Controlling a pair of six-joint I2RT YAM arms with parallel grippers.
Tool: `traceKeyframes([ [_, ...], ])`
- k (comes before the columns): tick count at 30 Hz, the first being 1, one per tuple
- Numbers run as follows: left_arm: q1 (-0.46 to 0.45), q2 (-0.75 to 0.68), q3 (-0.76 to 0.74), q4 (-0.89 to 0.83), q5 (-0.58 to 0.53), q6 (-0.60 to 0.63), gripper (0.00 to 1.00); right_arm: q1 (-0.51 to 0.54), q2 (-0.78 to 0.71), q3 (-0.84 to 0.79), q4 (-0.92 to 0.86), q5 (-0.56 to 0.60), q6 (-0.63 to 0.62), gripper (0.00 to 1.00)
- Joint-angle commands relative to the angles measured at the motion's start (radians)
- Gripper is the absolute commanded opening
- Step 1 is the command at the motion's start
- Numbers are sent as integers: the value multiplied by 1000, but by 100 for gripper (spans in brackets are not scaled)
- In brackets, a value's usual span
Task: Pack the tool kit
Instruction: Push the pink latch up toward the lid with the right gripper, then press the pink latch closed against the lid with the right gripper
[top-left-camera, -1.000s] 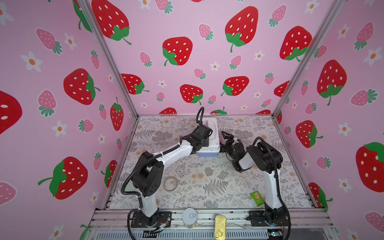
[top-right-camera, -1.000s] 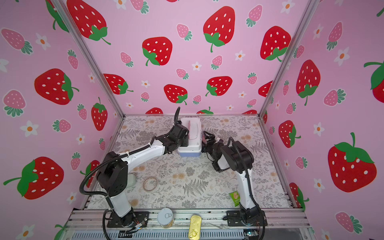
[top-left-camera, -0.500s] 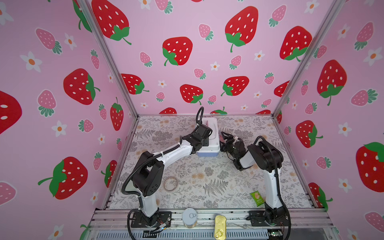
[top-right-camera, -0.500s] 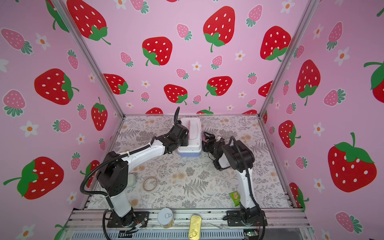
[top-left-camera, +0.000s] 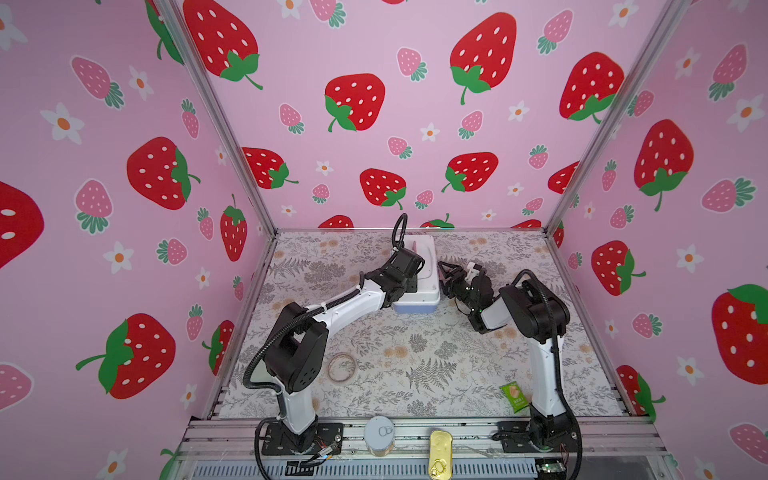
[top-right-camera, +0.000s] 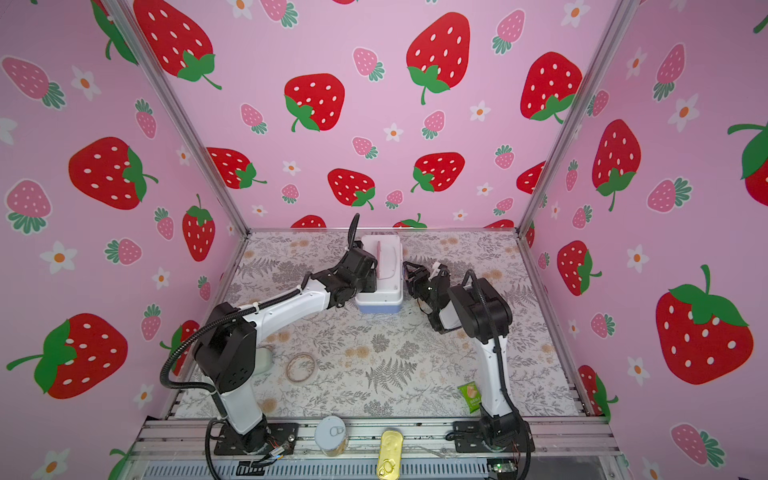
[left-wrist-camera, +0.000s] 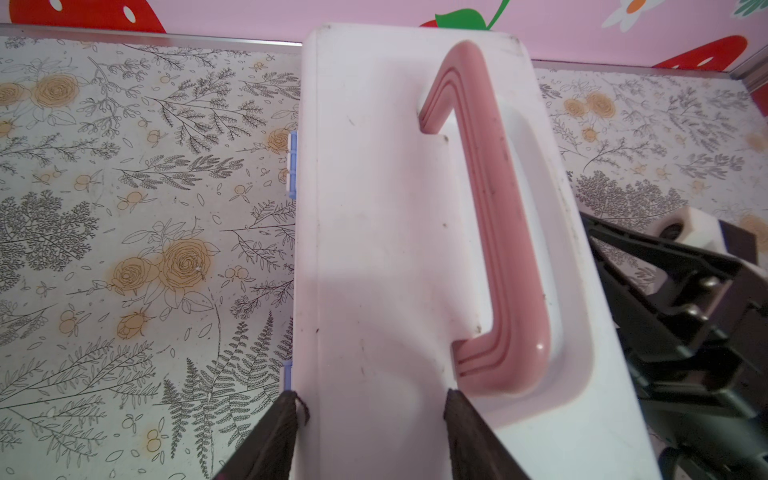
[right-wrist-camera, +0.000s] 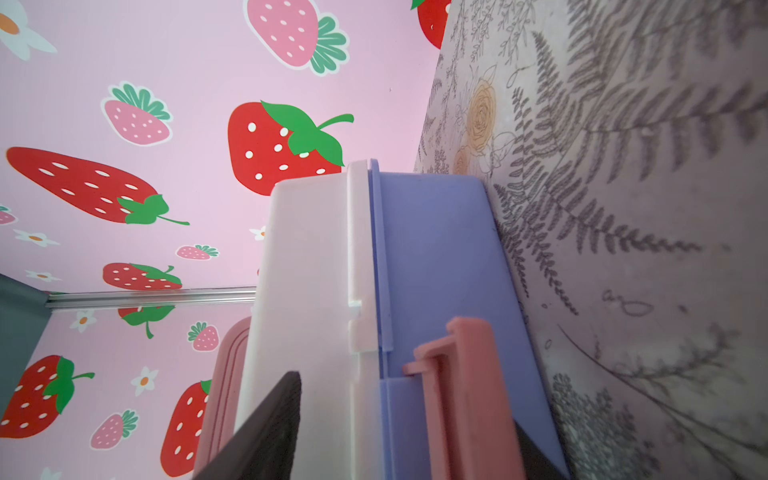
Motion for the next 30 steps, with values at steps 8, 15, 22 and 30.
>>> traceKeyframes([
  [8, -11, 48, 15, -36, 63, -11, 58, -9, -173, -26, -138, -11, -251, 60],
  [15, -11, 62, 24, -39, 74, -15, 58, -8, -139, 0, -143, -54, -246, 59],
  [22, -11, 62, 22, -40, 74, -15, 57, -6, -60, -4, -28, -98, -168, 41],
  [30, -11, 69, 29, -41, 80, -18, 57, -6, -63, -17, -31, -115, -188, 41],
])
